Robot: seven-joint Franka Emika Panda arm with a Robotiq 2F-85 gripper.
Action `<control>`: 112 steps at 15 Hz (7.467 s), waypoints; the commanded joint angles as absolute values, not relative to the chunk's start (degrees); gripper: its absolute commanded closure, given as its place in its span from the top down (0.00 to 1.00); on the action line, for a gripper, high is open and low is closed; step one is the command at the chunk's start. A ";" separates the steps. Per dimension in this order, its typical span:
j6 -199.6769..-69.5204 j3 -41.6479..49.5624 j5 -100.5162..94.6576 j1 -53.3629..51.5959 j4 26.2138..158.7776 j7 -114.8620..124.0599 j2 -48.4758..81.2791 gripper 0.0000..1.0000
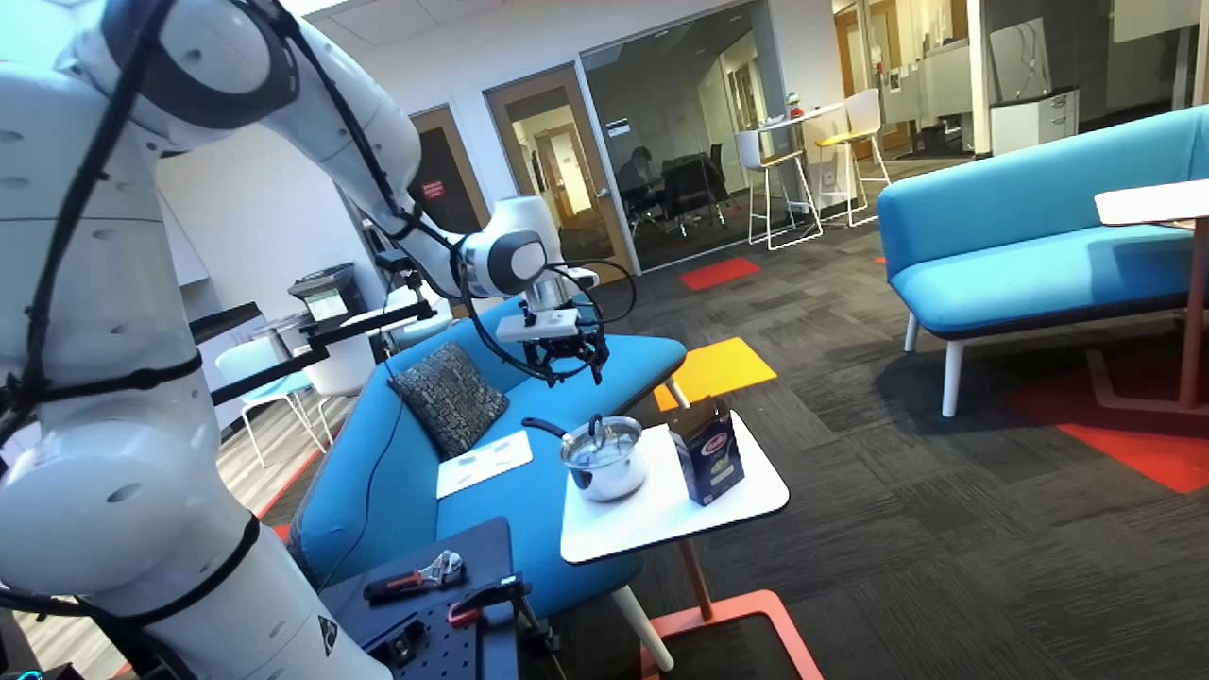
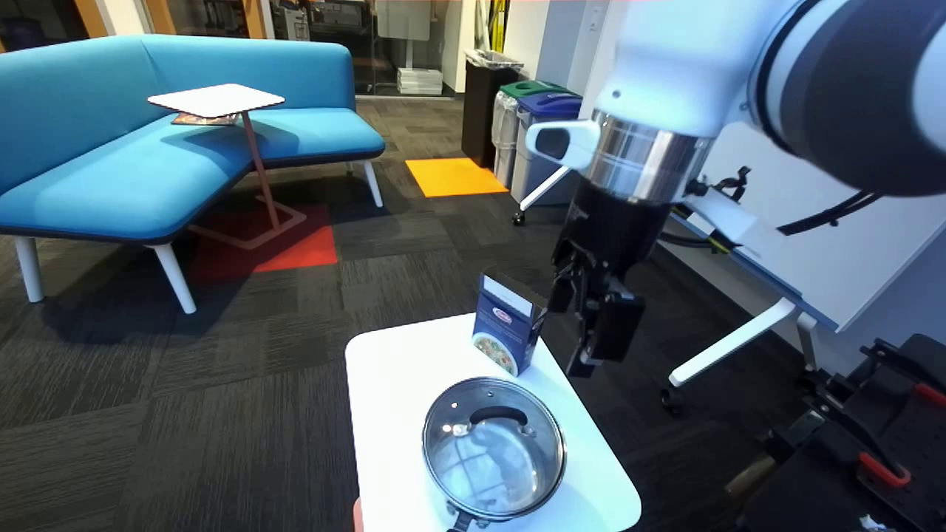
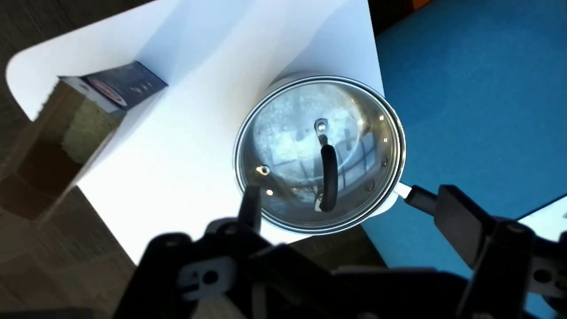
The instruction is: Remove the glass lid from the silver pot
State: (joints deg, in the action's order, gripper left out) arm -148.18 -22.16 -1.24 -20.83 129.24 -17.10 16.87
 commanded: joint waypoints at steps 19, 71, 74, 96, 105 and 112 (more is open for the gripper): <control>-150.81 -21.54 -7.56 -21.62 117.72 -18.69 35.25 1.00; -158.08 -14.31 -14.19 -27.28 113.65 -6.33 29.04 0.04; -157.04 -9.86 -17.22 -30.02 108.58 -0.75 32.21 0.04; -156.66 -9.63 -7.52 -31.11 89.89 10.23 50.20 0.04; -156.21 -6.55 -6.40 -34.10 81.04 14.25 58.00 0.04; -153.90 -7.25 -4.96 -33.78 73.87 13.34 64.69 0.04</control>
